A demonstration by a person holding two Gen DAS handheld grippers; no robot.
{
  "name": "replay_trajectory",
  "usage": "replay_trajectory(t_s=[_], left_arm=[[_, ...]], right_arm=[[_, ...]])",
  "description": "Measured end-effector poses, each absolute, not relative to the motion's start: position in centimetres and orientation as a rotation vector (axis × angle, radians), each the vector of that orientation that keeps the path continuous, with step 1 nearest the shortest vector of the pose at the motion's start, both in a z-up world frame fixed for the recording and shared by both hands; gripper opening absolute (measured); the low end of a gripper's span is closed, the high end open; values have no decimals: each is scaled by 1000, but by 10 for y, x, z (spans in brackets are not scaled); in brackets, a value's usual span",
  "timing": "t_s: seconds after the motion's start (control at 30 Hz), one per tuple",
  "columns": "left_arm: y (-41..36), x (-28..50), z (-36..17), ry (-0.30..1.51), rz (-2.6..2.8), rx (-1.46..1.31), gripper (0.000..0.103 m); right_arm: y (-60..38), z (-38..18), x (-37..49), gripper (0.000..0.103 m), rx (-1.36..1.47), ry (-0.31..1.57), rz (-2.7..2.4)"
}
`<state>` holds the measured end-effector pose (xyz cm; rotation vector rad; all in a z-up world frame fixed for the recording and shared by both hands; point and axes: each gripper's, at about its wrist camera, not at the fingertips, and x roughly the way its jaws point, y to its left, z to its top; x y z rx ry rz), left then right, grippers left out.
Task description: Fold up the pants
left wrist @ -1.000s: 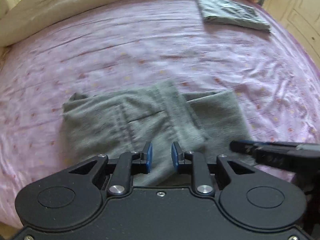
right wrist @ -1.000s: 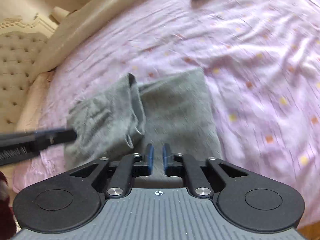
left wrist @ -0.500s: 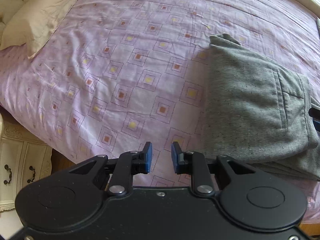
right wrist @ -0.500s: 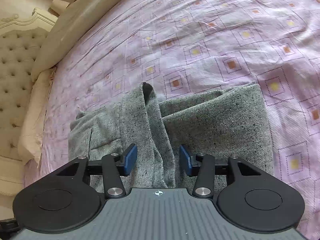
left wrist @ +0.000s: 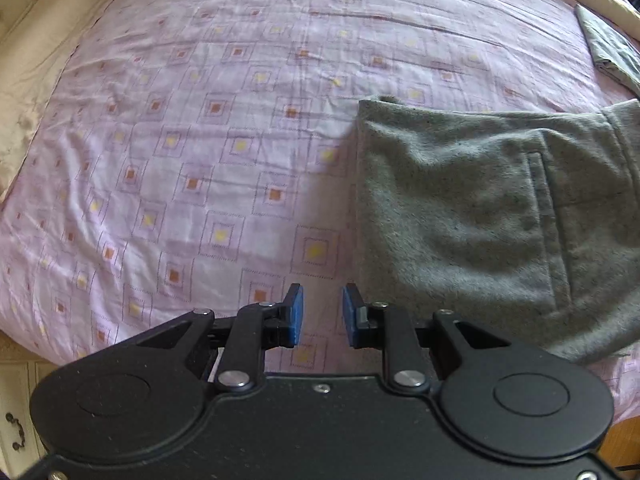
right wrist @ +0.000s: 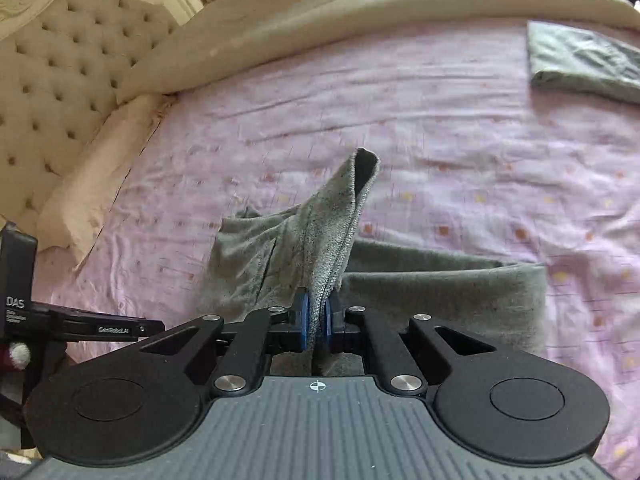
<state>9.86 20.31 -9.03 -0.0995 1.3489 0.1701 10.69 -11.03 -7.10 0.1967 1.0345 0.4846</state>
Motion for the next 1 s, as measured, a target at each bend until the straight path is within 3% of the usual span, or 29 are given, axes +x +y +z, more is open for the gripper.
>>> replay_trajectory(t_s=[0.07, 0.23, 0.33, 0.43, 0.63, 0.7, 0.9, 1.0], left_arm=[[195, 105, -92, 1340, 136, -83, 40], [166, 123, -109, 1370, 38, -18, 41], [152, 131, -108, 1361, -2, 7, 41], [142, 142, -111, 1360, -32, 18, 41], [116, 168, -144, 1386, -43, 122, 42], [113, 176, -158, 1417, -22, 147, 42], [113, 189, -162, 1446, 8, 154, 43], [117, 178, -158, 1447, 35, 134, 52]], right_arm=[[-127, -85, 105, 8, 181, 1079, 384], [-145, -158, 117, 16, 105, 1266, 193], [-149, -130, 110, 17, 163, 1126, 154], [-139, -112, 115, 26, 138, 1034, 202], [-114, -160, 145, 27, 12, 1177, 206], [-114, -172, 150, 32, 23, 1203, 186], [-112, -172, 149, 33, 4, 1203, 202], [-116, -170, 140, 35, 23, 1203, 193]])
